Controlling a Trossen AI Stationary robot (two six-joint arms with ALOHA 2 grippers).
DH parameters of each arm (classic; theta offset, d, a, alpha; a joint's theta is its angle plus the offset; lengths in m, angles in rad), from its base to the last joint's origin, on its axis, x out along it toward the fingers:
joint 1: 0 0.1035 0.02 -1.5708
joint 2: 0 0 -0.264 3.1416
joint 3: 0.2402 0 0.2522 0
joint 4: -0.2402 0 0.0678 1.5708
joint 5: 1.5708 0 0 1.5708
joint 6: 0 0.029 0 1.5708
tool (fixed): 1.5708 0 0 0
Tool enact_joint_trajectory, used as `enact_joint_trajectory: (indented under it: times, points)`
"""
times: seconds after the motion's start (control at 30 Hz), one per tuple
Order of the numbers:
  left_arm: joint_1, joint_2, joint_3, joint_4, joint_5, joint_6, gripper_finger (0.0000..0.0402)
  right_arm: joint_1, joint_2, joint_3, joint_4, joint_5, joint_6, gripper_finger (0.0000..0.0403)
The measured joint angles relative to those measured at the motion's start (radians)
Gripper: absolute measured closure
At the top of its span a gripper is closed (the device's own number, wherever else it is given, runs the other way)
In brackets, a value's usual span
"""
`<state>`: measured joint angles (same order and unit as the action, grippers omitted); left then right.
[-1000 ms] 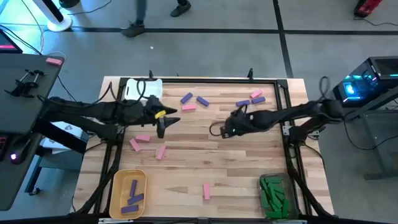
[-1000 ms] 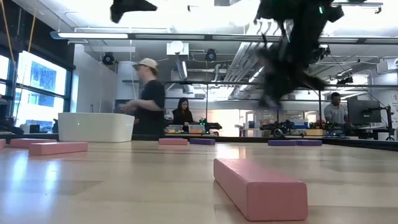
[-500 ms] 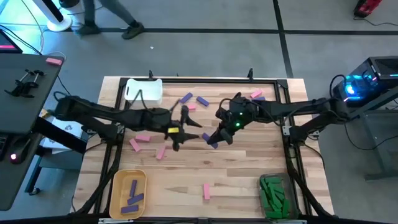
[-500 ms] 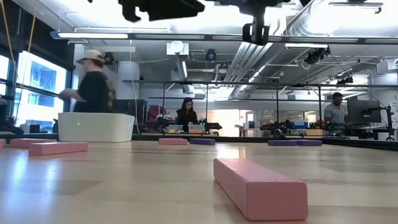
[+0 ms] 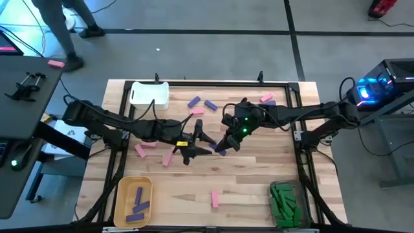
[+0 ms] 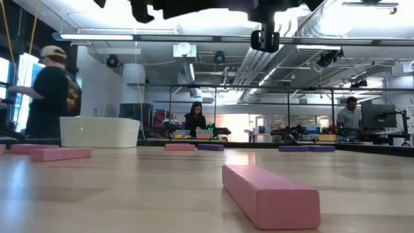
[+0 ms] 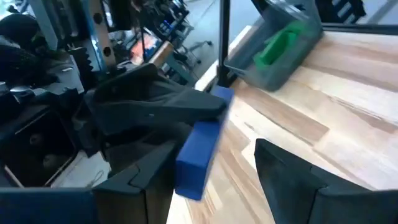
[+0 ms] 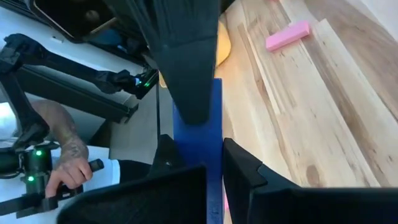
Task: Sort blocks
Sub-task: Put the blue wooden block into the yellow bin
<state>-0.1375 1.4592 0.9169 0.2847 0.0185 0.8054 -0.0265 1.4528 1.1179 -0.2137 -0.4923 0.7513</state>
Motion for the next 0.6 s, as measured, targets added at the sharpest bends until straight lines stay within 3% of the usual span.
enact_joint_trajectory:
  times: [0.13, 0.3, 0.4, 0.6]
  points:
    - [0.000, 0.045, 0.003, 0.088, 0.006, -0.039, 0.0202, 0.000, 0.008, 0.000, 0.008, -0.003, 0.000, 0.0400]
    - [-0.003, 0.107, 0.045, 0.085, 0.009, -0.078, 0.0228, 0.000, 0.010, -0.001, -0.001, -0.017, 0.008, 0.0400]
    - [-0.010, 0.122, 0.075, 0.082, 0.025, -0.094, 0.0265, 0.000, 0.010, -0.001, 0.010, -0.036, 0.008, 0.0400]
    - [-0.013, 0.122, 0.117, -0.013, 0.031, -0.113, 0.0377, -0.006, 0.010, -0.001, 0.012, -0.045, 0.028, 0.0393]
